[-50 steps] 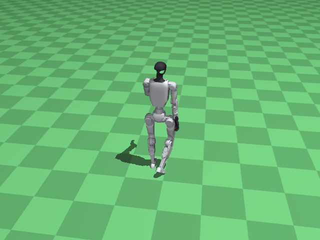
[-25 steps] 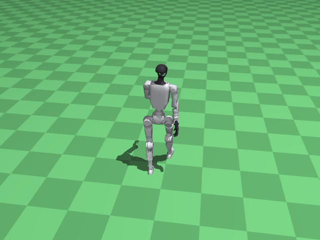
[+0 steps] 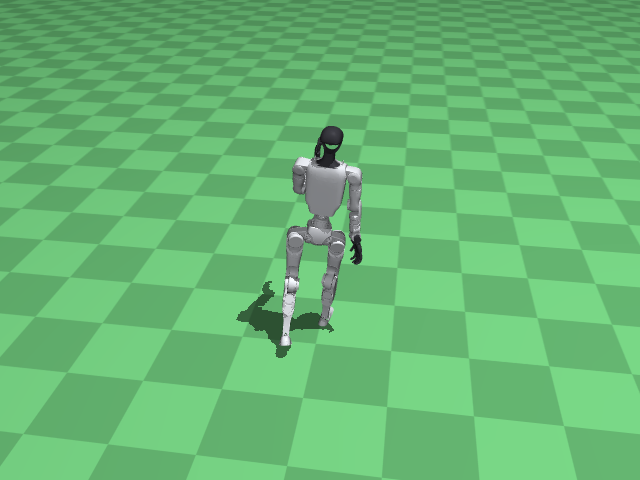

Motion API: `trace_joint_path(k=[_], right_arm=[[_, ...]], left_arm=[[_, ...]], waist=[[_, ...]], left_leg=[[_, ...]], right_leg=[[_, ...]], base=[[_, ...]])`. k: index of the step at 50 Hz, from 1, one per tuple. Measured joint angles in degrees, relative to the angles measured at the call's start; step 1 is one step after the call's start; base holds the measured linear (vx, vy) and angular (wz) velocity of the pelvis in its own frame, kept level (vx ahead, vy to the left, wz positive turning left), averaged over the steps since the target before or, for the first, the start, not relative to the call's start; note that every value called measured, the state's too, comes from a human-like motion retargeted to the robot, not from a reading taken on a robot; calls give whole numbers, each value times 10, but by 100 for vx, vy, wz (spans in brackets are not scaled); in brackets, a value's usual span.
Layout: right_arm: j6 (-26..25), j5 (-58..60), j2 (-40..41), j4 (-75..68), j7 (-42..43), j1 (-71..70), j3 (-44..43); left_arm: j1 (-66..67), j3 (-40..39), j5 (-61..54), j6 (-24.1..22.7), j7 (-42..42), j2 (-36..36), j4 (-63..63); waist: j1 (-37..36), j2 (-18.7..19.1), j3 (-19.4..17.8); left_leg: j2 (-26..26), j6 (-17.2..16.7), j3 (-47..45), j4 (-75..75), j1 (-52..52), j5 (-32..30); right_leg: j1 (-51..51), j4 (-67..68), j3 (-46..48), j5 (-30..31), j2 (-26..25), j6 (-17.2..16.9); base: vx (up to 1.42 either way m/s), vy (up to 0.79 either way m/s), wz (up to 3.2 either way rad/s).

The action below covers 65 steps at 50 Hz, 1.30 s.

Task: Upper body actions

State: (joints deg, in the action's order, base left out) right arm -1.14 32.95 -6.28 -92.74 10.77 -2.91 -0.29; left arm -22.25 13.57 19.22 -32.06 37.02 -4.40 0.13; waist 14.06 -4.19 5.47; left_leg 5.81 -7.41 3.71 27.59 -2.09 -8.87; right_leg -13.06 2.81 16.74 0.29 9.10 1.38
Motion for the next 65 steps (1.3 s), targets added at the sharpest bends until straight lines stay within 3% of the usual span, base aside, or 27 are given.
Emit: trace_joint_path(k=[3,5,10,15,19,20,22,25,31,39,42,45,47,49,50,53,55,56,58,65], right_arm=[[1,-2,-4,7,-4,-14,-1],[1,-8,-6,7,-2,-22,-4],[7,-29,-7,6,-3,-31,-11],[15,-42,-5,-3,-10,-21,-11],[13,-38,-5,-21,-12,-11,-10],[12,-36,-5,-27,-13,-9,-10],[11,-31,-5,-38,-15,-6,-10],[13,-28,-3,-47,-12,6,-3],[6,-14,-1,-47,-20,34,8],[6,-10,4,-47,-18,35,20],[8,-10,7,-47,-17,26,22],[12,-10,10,-47,-13,14,24],[11,-8,13,-47,-14,7,25],[6,-5,17,-45,-21,0,26],[3,-2,18,-43,-26,-3,26],[-1,11,21,-36,-41,-14,31],[1,19,22,-29,-42,-22,33],[2,20,23,-25,-40,-24,35],[5,19,24,-19,-34,-25,38],[10,2,21,-42,-35,-21,35]], left_arm=[[2,-1,1,-2,4,1,0],[4,-2,2,-3,3,0,1],[2,-8,7,-4,5,-4,1],[2,-11,3,-2,8,0,3],[-3,-12,3,-1,12,2,5],[-5,-12,4,-1,13,2,5],[-13,-13,6,-5,18,2,6],[-21,-14,2,-10,27,1,2],[-63,-18,-17,-64,122,-6,-39],[-130,-29,14,-71,225,-21,-80],[-143,-47,67,-75,244,-33,-34],[-162,-66,175,-61,290,-51,96],[-179,-65,240,-31,258,-54,231],[-205,-66,299,22,142,-37,394],[-218,-70,324,62,53,-23,478],[-255,-65,318,214,-320,-21,685],[-266,-66,305,278,-534,-29,746],[-264,-78,308,276,-570,-27,766],[-256,-91,317,278,-581,-23,792],[-231,-90,383,251,-404,-16,789]], waist=[[6,-10,4],[8,-14,6],[-10,-15,-1],[-24,5,-13],[-35,18,-27],[-34,19,-29],[-23,17,-29],[-40,12,-33],[-30,18,-27],[-17,20,-20],[-18,20,-19],[-17,20,-17],[-16,19,-15],[-14,18,-14],[-12,17,-13],[-1,18,-15],[5,19,-20],[7,18,-22],[9,17,-26],[7,11,-28]], left_leg=[[-2,-26,-17,64,-36,-40],[-15,-24,-46,93,-58,-19],[-8,-3,-49,49,-85,55],[-11,32,-31,-93,-81,113],[9,86,21,-184,-70,87],[14,91,43,-192,-65,81],[3,69,16,-170,-64,111],[-1,82,-24,-180,-63,96],[-5,100,-21,-212,-35,104],[-2,111,-14,-229,-21,110],[-1,115,-21,-230,-19,114],[2,118,-19,-230,-17,118],[3,121,-21,-231,-14,120],[4,123,-23,-233,-11,121],[4,124,-24,-234,-9,122],[6,127,-25,-236,-4,124],[6,129,-29,-237,-1,126],[7,130,-32,-238,0,128],[8,132,-36,-238,3,130],[13,139,-41,-237,6,136]], right_leg=[[6,3,3,-9,8,6],[9,6,6,-12,12,13],[20,9,-3,-18,-4,29],[42,5,0,-24,-44,41],[65,-2,-1,-29,-71,48],[69,-3,2,-31,-73,49],[71,-3,14,-35,-68,48],[76,-2,-3,-35,-71,48],[84,-1,5,-41,-75,45],[82,2,0,-39,-73,36],[81,3,-10,-37,-72,31],[79,4,-15,-35,-69,28],[80,6,-15,-35,-68,26],[80,8,-15,-35,-66,24],[80,10,-15,-35,-64,23],[79,15,-20,-35,-63,21],[77,20,-24,-35,-62,19],[76,21,-27,-34,-61,18],[75,23,-33,-32,-60,16],[72,24,-39,-26,-54,8]], base=[[16,-14,22],[18,-14,17],[13,-8,-22],[18,-6,-19],[13,-3,-18],[14,1,31],[12,2,35],[12,3,-34],[11,5,7],[8,8,-6],[4,11,-27],[1,9,-13],[0,9,-8],[-1,9,-6],[-2,9,-6],[-3,8,-13],[-5,10,-29],[-6,11,-37],[-6,9,-35],[-2,4,-12]])
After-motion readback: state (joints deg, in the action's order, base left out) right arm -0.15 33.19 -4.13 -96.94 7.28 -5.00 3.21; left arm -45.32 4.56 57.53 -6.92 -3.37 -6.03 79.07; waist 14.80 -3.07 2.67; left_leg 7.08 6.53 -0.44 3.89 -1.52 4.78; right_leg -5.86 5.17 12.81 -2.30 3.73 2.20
